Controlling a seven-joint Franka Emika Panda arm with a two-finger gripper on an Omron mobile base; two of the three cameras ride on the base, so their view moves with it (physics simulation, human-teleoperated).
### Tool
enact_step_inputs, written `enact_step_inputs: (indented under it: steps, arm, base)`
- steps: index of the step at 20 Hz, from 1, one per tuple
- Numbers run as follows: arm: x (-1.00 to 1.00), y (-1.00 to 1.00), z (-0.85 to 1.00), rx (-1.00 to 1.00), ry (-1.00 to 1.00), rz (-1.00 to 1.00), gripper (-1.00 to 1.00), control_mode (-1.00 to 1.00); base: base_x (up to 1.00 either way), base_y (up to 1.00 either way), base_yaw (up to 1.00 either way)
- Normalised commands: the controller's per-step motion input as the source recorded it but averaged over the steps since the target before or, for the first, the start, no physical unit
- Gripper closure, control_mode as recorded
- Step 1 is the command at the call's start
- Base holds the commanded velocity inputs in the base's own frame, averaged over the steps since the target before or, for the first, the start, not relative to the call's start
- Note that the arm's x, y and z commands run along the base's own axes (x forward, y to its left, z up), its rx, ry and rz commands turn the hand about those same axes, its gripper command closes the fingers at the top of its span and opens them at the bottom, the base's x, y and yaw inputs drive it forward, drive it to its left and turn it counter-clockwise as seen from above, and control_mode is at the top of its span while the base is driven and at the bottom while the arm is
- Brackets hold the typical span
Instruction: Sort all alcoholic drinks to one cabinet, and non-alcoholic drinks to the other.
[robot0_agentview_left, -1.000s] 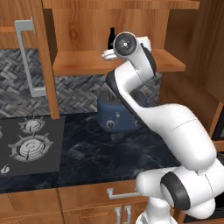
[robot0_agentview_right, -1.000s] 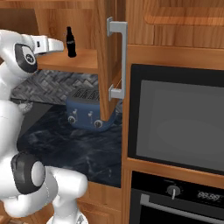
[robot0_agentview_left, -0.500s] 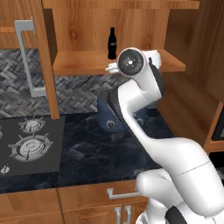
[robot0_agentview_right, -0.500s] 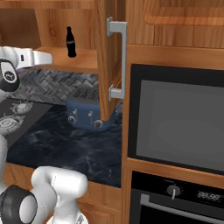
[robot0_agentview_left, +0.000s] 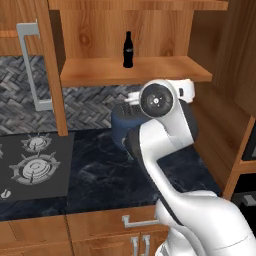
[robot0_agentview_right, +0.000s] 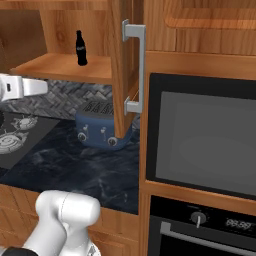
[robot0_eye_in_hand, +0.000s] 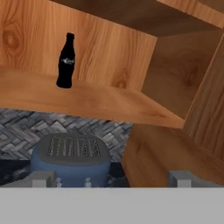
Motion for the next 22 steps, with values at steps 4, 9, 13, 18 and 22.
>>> enact_step_inputs:
  steps: [4, 9, 13, 18, 22]
  arm:
    - [-0.59, 0.0, -0.3, -0.02, 0.0, 0.0, -1.0, -1.0]
    - [-0.54, 0.0, -0.31, -0.04, 0.0, 0.0, -1.0, -1.0]
    - [-0.43, 0.0, -0.27, -0.05, 0.0, 0.0, -1.0, -1.0]
    - [-0.09, 0.02, -0.04, -0.01, 0.0, 0.0, -1.0, -1.0]
    - [0.0, 0.0, 0.0, 0.0, 0.0, 0.0, -1.0, -1.0]
  base:
    - [0.0, 0.0, 0.0]
    - [0.0, 0.0, 0.0]
    - [0.0, 0.0, 0.0]
    - [0.0, 0.0, 0.0]
    - [0.0, 0.0, 0.0]
